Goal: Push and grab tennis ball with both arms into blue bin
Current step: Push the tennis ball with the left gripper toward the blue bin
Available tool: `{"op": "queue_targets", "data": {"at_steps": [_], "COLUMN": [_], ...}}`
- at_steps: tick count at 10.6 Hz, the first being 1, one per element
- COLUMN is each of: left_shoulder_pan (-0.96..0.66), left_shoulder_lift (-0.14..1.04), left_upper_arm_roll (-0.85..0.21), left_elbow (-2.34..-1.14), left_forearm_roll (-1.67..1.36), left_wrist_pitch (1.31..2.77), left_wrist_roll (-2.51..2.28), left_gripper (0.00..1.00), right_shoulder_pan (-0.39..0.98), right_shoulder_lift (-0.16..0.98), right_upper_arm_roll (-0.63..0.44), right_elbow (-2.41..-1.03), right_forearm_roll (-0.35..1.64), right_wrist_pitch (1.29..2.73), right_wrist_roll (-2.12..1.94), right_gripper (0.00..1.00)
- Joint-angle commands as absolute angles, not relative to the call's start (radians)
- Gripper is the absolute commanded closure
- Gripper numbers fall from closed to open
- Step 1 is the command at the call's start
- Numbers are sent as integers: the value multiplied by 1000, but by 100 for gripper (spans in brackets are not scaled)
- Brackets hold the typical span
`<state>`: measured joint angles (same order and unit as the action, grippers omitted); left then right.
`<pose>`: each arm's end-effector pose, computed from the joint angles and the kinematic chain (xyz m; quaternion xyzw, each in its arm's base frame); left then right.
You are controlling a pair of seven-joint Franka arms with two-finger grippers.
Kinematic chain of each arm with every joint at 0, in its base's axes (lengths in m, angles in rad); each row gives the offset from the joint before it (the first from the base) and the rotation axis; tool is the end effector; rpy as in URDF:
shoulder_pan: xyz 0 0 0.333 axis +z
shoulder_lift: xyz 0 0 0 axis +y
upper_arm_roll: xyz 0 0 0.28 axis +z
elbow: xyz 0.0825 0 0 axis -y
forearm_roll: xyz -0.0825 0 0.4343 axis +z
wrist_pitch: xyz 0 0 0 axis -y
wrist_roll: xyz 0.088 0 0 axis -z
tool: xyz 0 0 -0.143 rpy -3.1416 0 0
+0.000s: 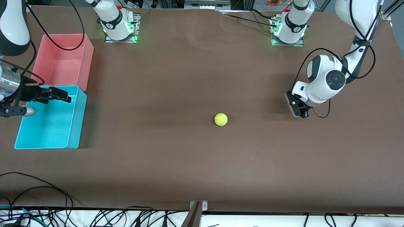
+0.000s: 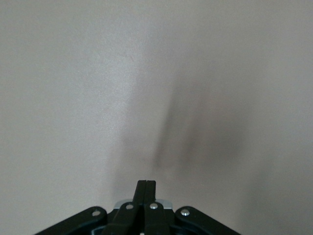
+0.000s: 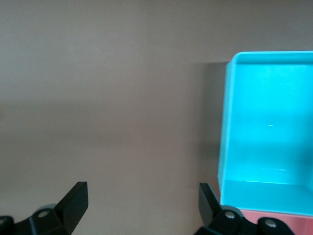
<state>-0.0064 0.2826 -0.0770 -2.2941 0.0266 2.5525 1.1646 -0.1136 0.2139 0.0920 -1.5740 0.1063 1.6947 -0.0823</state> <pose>0.5420 -0.0482 0.1116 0.8058 -0.5921 -0.0081 0.0089 0.6564 -0.0035 0.4271 -0.9968 -0.0207 0.0428 0.0644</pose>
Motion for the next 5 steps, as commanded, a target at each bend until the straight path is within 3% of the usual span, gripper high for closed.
{"op": "queue_targets", "data": {"at_steps": [1, 5], "left_shoulder_pan": [-2, 9], "left_shoulder_lift": [243, 197], "left_upper_arm_roll": [-77, -74], "left_elbow": [-2295, -2284], "left_forearm_roll": [46, 44], "left_wrist_pitch": [2531, 2531], "left_wrist_roll": [1163, 1160], "left_gripper": [100, 100], "right_shoulder_pan": [-62, -18], "right_shoulder_lift": [262, 356], "right_upper_arm_roll": [95, 97], "right_elbow": [-1566, -1562], "right_forearm_roll": [130, 126], "right_wrist_pitch": [1684, 1759], "right_wrist_roll": [-100, -139], "right_gripper": [0, 0]}}
